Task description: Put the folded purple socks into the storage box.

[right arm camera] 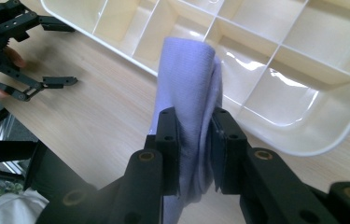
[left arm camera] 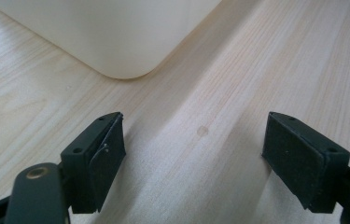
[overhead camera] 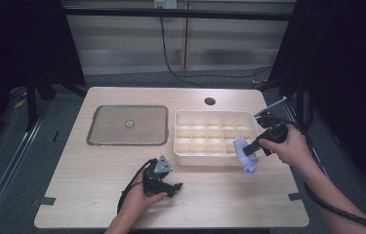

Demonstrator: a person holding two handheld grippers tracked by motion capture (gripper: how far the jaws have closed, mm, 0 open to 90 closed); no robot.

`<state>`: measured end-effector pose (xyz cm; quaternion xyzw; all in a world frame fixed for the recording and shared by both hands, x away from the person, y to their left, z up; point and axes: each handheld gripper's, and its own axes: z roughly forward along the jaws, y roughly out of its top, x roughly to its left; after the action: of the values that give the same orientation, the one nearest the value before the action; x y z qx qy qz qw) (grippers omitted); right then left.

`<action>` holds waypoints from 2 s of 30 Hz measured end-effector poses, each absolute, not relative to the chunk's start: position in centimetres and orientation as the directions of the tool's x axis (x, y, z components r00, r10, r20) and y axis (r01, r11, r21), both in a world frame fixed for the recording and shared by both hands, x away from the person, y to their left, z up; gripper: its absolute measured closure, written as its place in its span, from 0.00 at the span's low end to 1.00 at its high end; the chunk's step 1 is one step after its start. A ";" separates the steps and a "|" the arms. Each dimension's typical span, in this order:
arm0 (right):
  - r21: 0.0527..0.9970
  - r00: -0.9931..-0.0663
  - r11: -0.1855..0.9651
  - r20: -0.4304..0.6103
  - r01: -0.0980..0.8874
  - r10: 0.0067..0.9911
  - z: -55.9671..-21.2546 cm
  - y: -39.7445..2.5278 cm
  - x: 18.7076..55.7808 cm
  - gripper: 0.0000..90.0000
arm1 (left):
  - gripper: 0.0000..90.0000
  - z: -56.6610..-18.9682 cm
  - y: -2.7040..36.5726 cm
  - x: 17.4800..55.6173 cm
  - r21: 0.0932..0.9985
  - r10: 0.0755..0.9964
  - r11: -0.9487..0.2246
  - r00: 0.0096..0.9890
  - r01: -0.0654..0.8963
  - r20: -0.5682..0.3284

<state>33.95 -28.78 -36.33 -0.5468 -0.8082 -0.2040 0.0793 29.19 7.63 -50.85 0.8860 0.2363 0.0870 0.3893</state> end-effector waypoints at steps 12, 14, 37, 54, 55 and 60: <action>0.254 -0.353 0.278 0.336 0.927 0.873 -35.7 -29.9 35.3 0.84 | 0.23 -50.9 7.6 29.1 0.737 0.494 -0.575 0.869 0.357 -0.035; 0.256 -0.349 0.273 0.331 0.927 0.876 -35.7 -30.0 35.6 0.84 | 0.23 -50.9 7.6 29.2 0.737 0.492 -0.576 0.870 0.353 -0.032; 0.254 -0.304 0.232 0.299 0.939 0.904 -36.0 -30.6 37.9 0.84 | 0.20 -50.9 7.5 29.1 0.736 0.485 -0.580 0.874 0.348 -0.031; 0.237 -0.270 0.208 0.270 0.949 0.924 -36.7 -31.0 39.5 0.83 | 0.18 -50.9 7.5 29.0 0.734 0.480 -0.585 0.877 0.346 -0.031; 0.236 -0.269 0.209 0.265 0.949 0.926 -36.8 -30.9 39.6 0.83 | 0.18 -50.9 7.5 29.0 0.734 0.480 -0.585 0.877 0.346 -0.030; 0.227 -0.267 0.210 0.261 0.951 0.928 -37.1 -30.9 40.0 0.83 | 0.18 -50.9 7.5 29.0 0.730 0.478 -0.590 0.878 0.346 -0.031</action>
<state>39.96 -30.90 -37.06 -0.6046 -0.7770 -0.1724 0.0337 28.98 7.52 -50.89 0.8875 0.2322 0.0845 0.3889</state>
